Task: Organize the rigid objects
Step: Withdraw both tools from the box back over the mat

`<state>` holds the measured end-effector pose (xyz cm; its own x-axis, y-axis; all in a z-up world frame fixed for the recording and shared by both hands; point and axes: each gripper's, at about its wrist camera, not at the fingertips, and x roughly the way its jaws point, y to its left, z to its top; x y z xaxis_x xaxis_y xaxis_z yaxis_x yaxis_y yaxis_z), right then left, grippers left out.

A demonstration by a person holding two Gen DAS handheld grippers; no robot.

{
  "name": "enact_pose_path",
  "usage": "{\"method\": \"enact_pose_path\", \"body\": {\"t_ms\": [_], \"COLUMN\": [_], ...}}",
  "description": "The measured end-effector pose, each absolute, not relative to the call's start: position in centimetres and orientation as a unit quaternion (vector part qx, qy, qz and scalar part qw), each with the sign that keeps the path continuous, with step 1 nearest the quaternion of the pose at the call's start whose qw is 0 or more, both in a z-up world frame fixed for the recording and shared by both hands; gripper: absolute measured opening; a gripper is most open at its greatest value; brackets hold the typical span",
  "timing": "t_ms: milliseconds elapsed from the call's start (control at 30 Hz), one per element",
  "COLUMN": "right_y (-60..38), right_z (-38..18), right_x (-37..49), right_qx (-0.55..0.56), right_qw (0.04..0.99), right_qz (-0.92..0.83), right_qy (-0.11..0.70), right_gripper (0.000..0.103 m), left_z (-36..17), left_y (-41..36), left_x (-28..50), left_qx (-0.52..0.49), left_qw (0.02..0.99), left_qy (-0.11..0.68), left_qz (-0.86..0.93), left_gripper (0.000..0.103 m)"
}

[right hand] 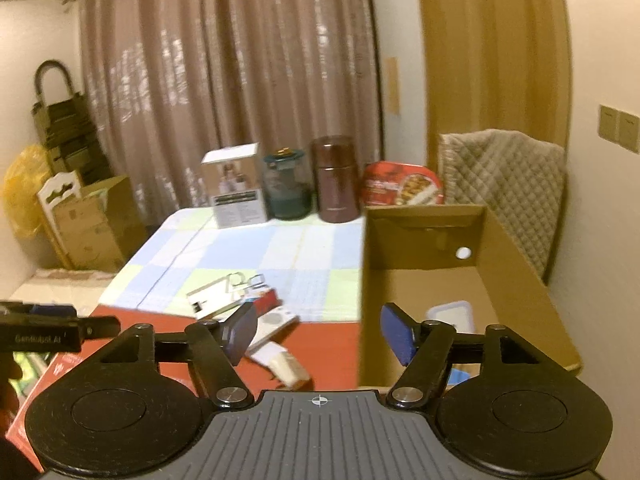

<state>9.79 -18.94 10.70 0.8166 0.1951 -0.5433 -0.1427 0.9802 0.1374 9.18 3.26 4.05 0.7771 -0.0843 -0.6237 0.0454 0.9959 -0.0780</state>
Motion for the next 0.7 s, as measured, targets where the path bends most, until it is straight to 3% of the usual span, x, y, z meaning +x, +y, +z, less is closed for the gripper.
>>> {"method": "enact_pose_path", "body": {"t_ms": [700], "right_y": [-9.8], "right_z": [-0.7], "right_x": [14.1], "right_qx": [-0.016], "right_qw": [0.922], "right_qz": [0.141], "right_qy": [0.359], "right_gripper": [0.069], "left_z": [-3.0], "left_y": [7.6], "left_x": [14.3], "left_qx": [-0.027], "left_qw": [0.931], "left_qy": [0.364], "left_qz": [-0.032], "left_gripper": [0.083]}}
